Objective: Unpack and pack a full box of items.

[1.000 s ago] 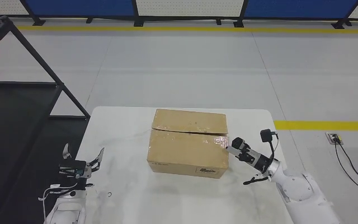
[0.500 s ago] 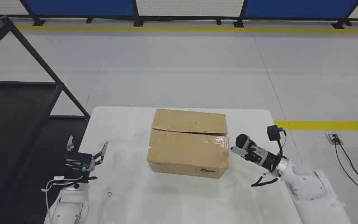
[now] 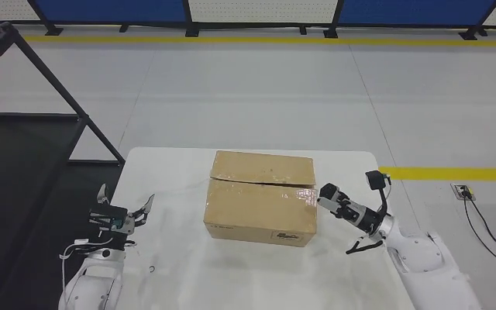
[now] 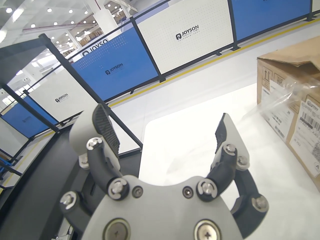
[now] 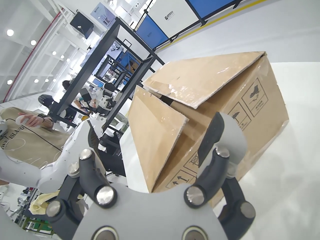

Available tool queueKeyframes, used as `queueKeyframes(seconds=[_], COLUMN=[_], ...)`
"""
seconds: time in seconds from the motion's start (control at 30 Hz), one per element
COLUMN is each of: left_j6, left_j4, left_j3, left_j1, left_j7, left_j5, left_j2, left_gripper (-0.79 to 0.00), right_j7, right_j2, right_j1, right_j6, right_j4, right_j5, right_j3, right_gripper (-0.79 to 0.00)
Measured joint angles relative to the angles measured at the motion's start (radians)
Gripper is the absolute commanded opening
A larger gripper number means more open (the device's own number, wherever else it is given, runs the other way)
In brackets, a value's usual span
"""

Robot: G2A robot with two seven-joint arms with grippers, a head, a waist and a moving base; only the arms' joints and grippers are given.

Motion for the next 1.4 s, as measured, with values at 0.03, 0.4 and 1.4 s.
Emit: queueKeyframes(seconds=[0.03,0.4,1.4], left_j6=[0.0,0.001,0.001], left_j4=[0.0,0.0,0.0], left_j3=[0.0,0.0,0.0], left_j1=[0.0,0.0,0.0], left_j7=[0.0,0.001,0.001], left_j5=[0.0,0.001,0.001], left_j2=[0.0,0.0,0.0], left_gripper=[0.0,0.0,0.0], right_j7=[0.009,0.135,0.112], right_j2=[-0.001,-0.002,0.145], right_j1=[0.01,0.073,-0.13], right_j6=[0.003,-0.074,-0.319], right_j4=[0.01,0.082,-0.179], right_j5=[0.013,0.189,0.194], right_j3=[-0.007,-0.051,-0.093], right_gripper=[0.0,0.0,0.0])
